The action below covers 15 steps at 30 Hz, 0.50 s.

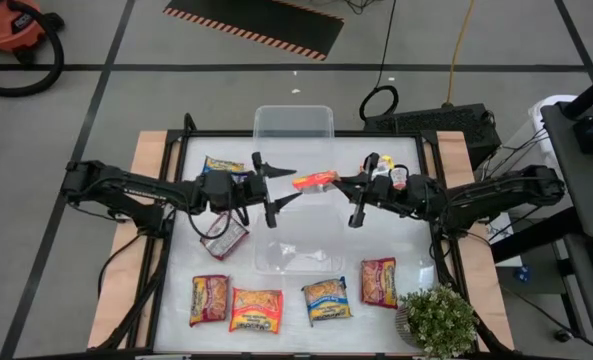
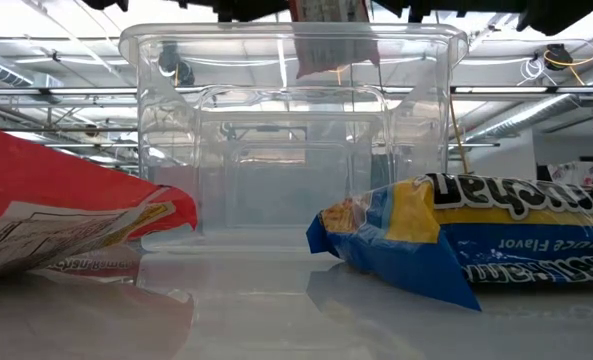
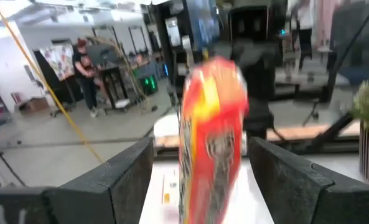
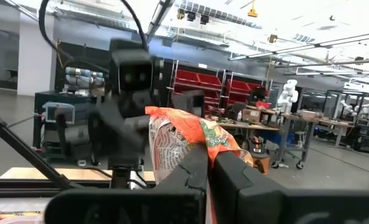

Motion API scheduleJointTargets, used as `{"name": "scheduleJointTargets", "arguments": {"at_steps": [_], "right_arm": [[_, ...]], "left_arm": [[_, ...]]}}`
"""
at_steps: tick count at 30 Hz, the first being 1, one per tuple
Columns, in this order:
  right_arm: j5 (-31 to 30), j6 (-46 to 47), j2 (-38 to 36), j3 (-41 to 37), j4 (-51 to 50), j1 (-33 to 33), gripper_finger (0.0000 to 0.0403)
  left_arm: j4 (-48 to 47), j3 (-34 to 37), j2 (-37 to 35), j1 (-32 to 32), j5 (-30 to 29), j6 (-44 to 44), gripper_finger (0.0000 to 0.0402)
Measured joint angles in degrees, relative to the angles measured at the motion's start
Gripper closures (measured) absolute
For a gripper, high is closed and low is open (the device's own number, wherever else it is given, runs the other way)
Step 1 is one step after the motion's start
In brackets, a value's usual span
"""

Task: Sort Maruchan noodles
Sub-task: Put the middle orange noodle pack into the top transparent bin

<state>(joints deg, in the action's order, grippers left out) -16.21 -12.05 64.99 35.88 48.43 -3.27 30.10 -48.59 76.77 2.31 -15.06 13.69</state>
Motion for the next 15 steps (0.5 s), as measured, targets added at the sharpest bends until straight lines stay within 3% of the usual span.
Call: {"name": "scheduleJointTargets", "arguments": {"at_steps": [9,15], "right_arm": [[0.1,0.0,0.4,0.0,1.3,0.0,0.0403],[0.1,0.8,0.5,0.0,1.3,0.0,0.0403]], "left_arm": [[9.9,0.1,5.9,-0.8,0.0,2.3,0.0132],[10.8,0.1,7.1,-0.7,0.0,4.7,0.0141]]}}
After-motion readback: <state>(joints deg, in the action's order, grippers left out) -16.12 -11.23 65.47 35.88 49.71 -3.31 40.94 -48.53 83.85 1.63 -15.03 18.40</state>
